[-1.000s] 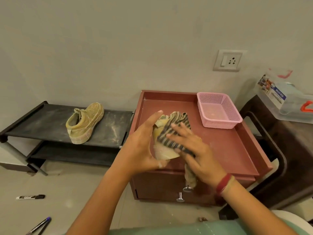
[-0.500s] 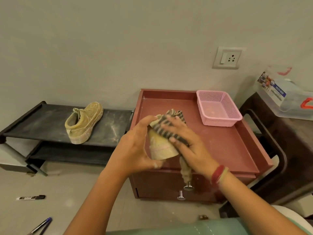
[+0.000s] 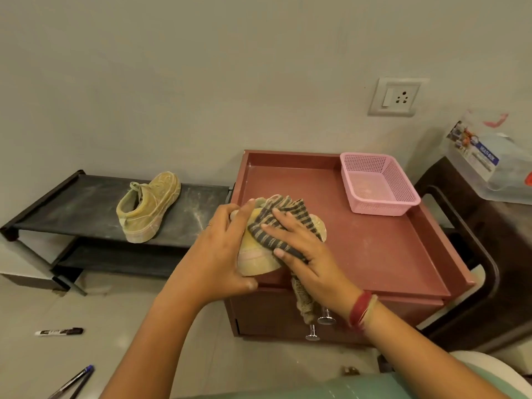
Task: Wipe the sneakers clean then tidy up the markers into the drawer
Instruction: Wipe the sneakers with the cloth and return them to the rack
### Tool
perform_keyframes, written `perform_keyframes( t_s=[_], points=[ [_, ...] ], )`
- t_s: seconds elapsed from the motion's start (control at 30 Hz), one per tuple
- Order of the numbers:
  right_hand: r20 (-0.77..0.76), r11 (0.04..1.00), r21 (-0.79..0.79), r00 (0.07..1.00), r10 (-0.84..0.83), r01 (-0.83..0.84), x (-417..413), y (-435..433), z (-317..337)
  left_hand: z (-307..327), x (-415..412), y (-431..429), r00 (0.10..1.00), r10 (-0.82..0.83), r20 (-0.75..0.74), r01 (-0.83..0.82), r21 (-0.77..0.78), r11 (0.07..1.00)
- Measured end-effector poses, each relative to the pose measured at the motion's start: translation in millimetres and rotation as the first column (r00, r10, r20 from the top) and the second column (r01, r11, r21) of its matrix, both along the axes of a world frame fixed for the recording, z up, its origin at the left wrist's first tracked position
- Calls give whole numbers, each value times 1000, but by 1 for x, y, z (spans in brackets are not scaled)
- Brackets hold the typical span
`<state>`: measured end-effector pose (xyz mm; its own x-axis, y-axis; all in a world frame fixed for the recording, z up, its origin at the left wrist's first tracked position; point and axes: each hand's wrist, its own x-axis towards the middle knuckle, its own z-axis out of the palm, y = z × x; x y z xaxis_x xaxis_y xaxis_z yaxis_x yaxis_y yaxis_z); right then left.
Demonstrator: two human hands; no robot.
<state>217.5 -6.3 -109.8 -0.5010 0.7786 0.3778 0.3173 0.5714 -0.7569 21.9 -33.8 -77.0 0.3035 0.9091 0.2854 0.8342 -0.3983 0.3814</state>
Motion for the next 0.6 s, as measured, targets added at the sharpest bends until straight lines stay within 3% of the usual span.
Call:
perform_keyframes(
  t_s=[0.07,0.2,0.37,0.5,0.6],
  points=[
    [55,999,48,998,-16,14,-3,5,-5,-3,-1,-1,999,42,-32,-43,-19,999],
    [10,969,-20,970,-245,245,-4,19,-9,-2,-3,-1,993,90,-82,-94,-46,994],
    [216,977,212,976,-24,-23,-15,2,-27,-9,-8,0,993,87,-81,-92,-52,994],
    [107,966,89,962,-251,242,-10,18,-27,-3,-11,0,981,135,-138,-148,-91,985],
    [203,981,190,976,-78,39,-12,7,-33,-3,-17,-1,978,126,-166,-143,-100,985]
  ],
)
